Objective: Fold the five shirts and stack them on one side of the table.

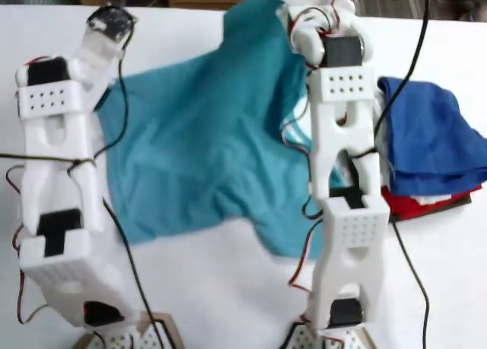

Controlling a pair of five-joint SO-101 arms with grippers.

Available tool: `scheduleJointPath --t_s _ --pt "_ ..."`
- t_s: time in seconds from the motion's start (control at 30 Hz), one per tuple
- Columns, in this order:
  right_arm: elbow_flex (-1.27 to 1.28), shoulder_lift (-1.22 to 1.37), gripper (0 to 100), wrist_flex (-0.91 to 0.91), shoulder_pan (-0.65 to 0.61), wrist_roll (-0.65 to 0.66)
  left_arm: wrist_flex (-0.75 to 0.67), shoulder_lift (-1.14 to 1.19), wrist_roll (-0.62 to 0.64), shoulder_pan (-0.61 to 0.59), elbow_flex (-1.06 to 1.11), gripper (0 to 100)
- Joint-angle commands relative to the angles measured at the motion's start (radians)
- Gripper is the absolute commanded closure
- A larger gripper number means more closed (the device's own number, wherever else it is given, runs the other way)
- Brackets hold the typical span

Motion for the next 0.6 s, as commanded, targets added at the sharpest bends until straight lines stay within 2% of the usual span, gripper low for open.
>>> scheduleJointPath --t_s 0.0,0.13,0.23,0.33,0.57 --pt "-0.026 -0.007 97.8 -0.076 0.012 0.084 -0.018 -0.002 0.005 0.0 -0.05 98" --pt "-0.015 -0.005 97.8 -0.099 0.007 0.091 -0.02 0.0 0.011 0.015 -0.041 98" --pt "-0.015 -0.007 97.8 0.001 -0.008 0.086 -0.003 -0.002 0.012 0.034 -0.041 98" --pt "-0.023 -0.015 97.8 0.124 -0.01 0.012 0.046 -0.005 0.003 0.052 -0.045 98" --pt "-0.057 -0.038 97.8 0.366 0.013 -0.029 0.173 -0.015 -0.043 0.017 -0.067 98"
